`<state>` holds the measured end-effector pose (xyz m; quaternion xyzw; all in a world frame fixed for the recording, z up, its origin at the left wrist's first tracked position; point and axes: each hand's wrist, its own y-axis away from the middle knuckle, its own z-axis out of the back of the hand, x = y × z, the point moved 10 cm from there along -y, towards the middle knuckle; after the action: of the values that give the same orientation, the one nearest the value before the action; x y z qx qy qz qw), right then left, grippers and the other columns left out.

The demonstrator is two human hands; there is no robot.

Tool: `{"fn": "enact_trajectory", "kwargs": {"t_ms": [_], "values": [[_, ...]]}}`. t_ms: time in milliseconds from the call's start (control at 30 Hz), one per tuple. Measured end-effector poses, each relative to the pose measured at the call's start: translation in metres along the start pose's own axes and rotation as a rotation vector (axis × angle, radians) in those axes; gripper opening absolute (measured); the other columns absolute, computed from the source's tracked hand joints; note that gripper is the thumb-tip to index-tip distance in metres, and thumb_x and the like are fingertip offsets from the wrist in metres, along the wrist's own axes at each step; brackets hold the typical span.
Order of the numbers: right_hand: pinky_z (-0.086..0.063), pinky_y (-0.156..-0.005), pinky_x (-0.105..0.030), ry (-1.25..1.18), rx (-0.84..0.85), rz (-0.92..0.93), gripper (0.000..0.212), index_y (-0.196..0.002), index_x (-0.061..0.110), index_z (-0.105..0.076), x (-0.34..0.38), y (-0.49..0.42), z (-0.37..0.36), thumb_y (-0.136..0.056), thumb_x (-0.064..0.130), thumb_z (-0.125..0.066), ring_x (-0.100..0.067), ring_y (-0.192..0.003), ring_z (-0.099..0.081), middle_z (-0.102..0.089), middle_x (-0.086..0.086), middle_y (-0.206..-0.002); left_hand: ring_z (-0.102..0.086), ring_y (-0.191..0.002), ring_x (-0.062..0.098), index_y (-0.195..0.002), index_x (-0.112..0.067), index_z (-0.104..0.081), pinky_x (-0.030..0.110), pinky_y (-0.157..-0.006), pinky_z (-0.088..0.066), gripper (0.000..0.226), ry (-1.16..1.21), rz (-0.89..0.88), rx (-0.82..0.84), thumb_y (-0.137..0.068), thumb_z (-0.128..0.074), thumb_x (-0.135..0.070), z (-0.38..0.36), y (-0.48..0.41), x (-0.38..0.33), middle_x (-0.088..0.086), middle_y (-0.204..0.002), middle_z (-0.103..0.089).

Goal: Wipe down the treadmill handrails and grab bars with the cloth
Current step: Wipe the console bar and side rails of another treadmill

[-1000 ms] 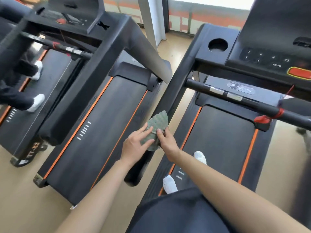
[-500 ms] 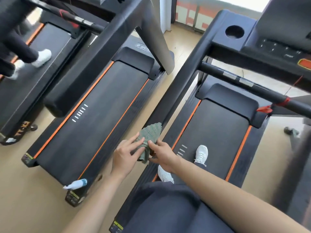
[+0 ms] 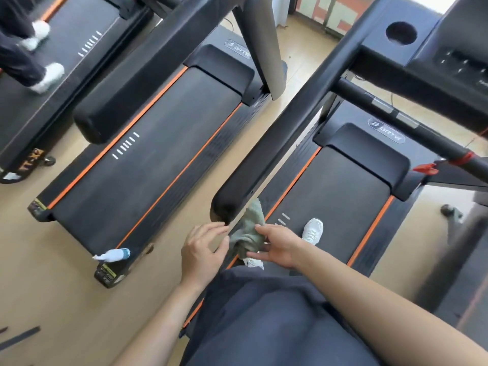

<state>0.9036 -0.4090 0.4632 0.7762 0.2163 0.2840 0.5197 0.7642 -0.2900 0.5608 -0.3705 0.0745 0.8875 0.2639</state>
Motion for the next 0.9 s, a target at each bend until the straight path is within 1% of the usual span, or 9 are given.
{"fn": "enact_trajectory", "kwargs": {"t_ms": [133, 200, 300, 400, 433, 533, 633, 700, 900], "values": [[-0.06, -0.083, -0.051, -0.085, -0.074, 0.012, 0.027, -0.13, 0.011, -0.054, 0.002, -0.025, 0.025, -0.105, 0.021, -0.051, -0.033, -0.107, -0.065, -0.06, -0.014, -0.125, -0.066, -0.1, 0.016, -0.114, -0.018, -0.073, 0.044, -0.089, -0.055, 0.027, 0.095, 0.151, -0.136, -0.09, -0.065, -0.029, 0.023, -0.034, 0.004, -0.008, -0.109, -0.068], [-0.061, -0.079, -0.051, -0.135, -0.031, -0.008, 0.036, -0.135, 0.012, -0.053, 0.0, -0.04, 0.018, -0.104, 0.029, -0.053, -0.035, -0.109, -0.066, -0.06, -0.016, -0.128, -0.064, -0.112, 0.014, -0.127, -0.023, -0.068, 0.038, -0.099, -0.052, 0.04, 0.177, 0.239, -0.039, -0.09, -0.064, -0.039, 0.011, -0.056, 0.008, -0.011, -0.12, -0.065], [-0.055, -0.09, -0.057, -0.262, 0.124, -0.045, 0.049, -0.135, 0.014, -0.053, 0.0, -0.054, -0.016, -0.104, 0.05, -0.042, -0.038, -0.117, -0.062, -0.057, -0.018, -0.136, -0.056, -0.127, 0.005, -0.138, -0.034, -0.06, 0.035, -0.111, -0.044, 0.057, 0.204, 0.33, 0.17, -0.086, -0.062, -0.057, -0.02, -0.079, 0.011, -0.017, -0.135, -0.061], [-0.054, -0.09, -0.058, -0.388, 0.218, -0.076, 0.063, -0.137, 0.018, -0.053, 0.008, -0.061, -0.047, -0.1, 0.063, -0.031, -0.041, -0.124, -0.058, -0.057, -0.018, -0.14, -0.059, -0.119, 0.004, -0.13, -0.039, -0.064, 0.041, -0.106, -0.048, 0.055, 0.142, 0.347, 0.176, -0.082, -0.06, -0.066, -0.028, -0.09, 0.015, -0.017, -0.126, -0.066], [-0.052, -0.094, -0.059, -0.406, 0.216, -0.089, 0.066, -0.138, 0.018, -0.053, 0.01, -0.063, -0.05, -0.099, 0.065, -0.03, -0.041, -0.125, -0.057, -0.057, -0.017, -0.141, -0.061, -0.115, 0.002, -0.126, -0.039, -0.065, 0.041, -0.104, -0.05, 0.052, 0.145, 0.36, 0.168, -0.082, -0.061, -0.066, -0.027, -0.092, 0.015, -0.018, -0.122, -0.068], [-0.031, -0.113, -0.061, -0.392, 0.205, -0.089, 0.071, -0.139, 0.018, -0.053, 0.025, -0.068, -0.042, -0.097, 0.067, -0.024, -0.04, -0.128, -0.053, -0.058, -0.016, -0.14, -0.064, -0.106, -0.001, -0.114, -0.037, -0.068, 0.039, -0.098, -0.053, 0.043, 0.159, 0.394, 0.157, -0.08, -0.064, -0.063, -0.026, -0.095, 0.015, -0.02, -0.112, -0.07], [-0.017, -0.118, -0.063, -0.377, 0.21, -0.063, 0.073, -0.138, 0.017, -0.054, 0.056, -0.071, -0.026, -0.097, 0.067, -0.021, -0.04, -0.128, -0.053, -0.058, -0.015, -0.139, -0.067, -0.096, 0.002, -0.095, -0.034, -0.068, 0.04, -0.093, -0.055, 0.04, 0.117, 0.453, 0.116, -0.077, -0.064, -0.069, -0.024, -0.105, 0.01, -0.018, -0.097, -0.072], [-0.018, -0.118, -0.063, -0.387, 0.21, -0.042, 0.073, -0.136, 0.016, -0.057, 0.08, -0.073, -0.015, -0.096, 0.068, -0.024, -0.04, -0.127, -0.055, -0.06, -0.014, -0.138, -0.066, -0.096, 0.004, -0.092, -0.033, -0.065, 0.039, -0.09, -0.055, 0.04, 0.032, 0.459, 0.116, -0.078, -0.063, -0.07, -0.026, -0.119, 0.003, -0.018, -0.095, -0.07], [-0.037, -0.11, -0.056, -0.304, 0.212, 0.027, 0.072, -0.136, 0.018, -0.06, 0.147, -0.074, 0.017, -0.092, 0.071, -0.038, -0.036, -0.125, -0.059, -0.064, -0.011, -0.134, -0.063, -0.112, 0.011, -0.125, -0.036, -0.062, 0.041, -0.099, -0.051, 0.062, -0.035, 0.362, 0.228, -0.079, -0.054, -0.076, -0.065, -0.181, -0.045, -0.013, -0.123, -0.067]]}}
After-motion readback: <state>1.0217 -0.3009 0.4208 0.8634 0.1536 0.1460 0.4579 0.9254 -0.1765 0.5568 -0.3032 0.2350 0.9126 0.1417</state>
